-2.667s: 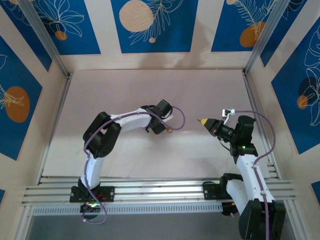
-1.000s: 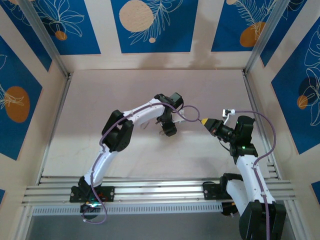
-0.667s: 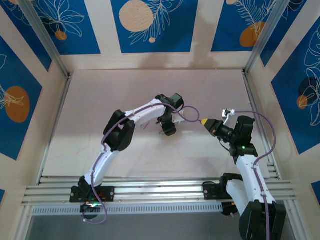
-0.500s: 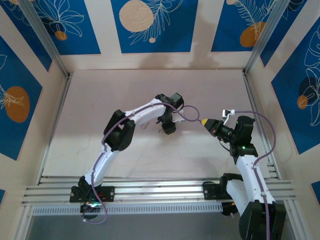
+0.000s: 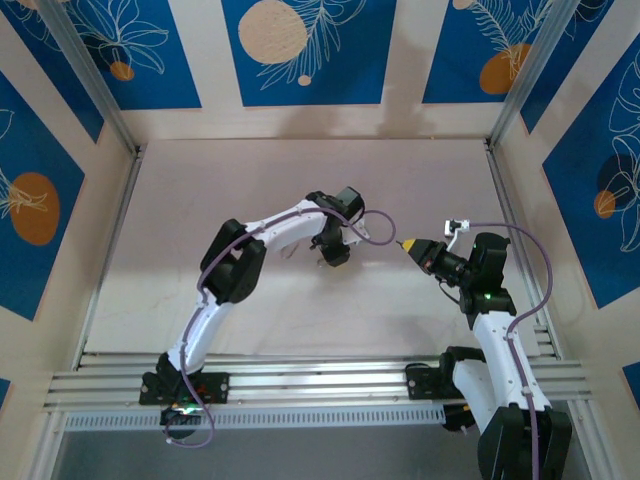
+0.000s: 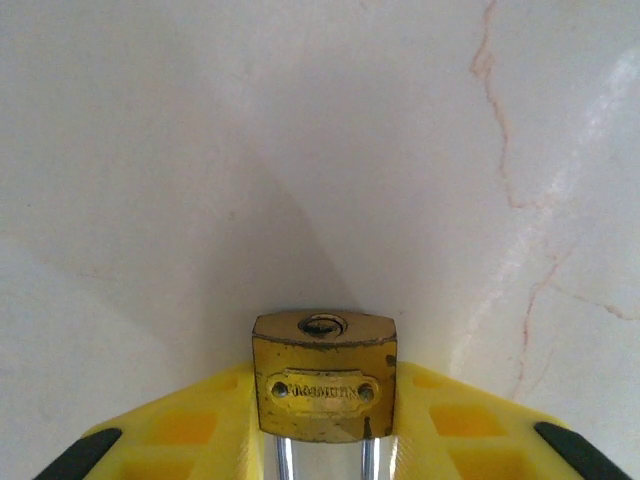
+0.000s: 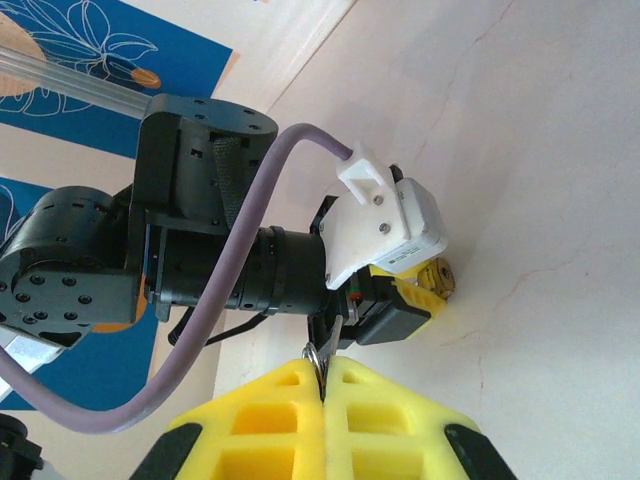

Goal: Unlock with the key

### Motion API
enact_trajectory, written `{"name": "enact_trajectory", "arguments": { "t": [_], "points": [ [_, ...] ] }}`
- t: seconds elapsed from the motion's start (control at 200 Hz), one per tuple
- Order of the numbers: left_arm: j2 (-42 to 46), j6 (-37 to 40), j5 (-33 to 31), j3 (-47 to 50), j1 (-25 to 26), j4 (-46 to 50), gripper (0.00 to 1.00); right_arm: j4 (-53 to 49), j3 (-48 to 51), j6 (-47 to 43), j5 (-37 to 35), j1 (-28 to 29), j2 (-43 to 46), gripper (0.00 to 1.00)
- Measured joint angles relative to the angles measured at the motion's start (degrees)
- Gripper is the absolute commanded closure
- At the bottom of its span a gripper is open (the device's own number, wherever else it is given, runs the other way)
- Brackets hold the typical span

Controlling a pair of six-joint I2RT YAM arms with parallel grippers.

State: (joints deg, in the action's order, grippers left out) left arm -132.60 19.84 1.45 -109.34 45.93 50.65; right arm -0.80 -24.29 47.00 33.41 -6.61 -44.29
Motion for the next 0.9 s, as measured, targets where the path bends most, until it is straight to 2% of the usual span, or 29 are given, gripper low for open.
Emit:
{"name": "enact_trajectory", "arguments": {
  "t": [0.5,0.9],
  "points": [
    [10.7,0.3,2.1,16.7,0.0,-13.5,0.69,-0.6,0.0,-1.1,-0.7,0.8,0.0,1.00],
    [20.7,2.6,5.2,26.7,0.0,-22.1,0.68,-2.7,0.0,-3.7,-4.9,6.2,-0.3,1.00]
  ]
}}
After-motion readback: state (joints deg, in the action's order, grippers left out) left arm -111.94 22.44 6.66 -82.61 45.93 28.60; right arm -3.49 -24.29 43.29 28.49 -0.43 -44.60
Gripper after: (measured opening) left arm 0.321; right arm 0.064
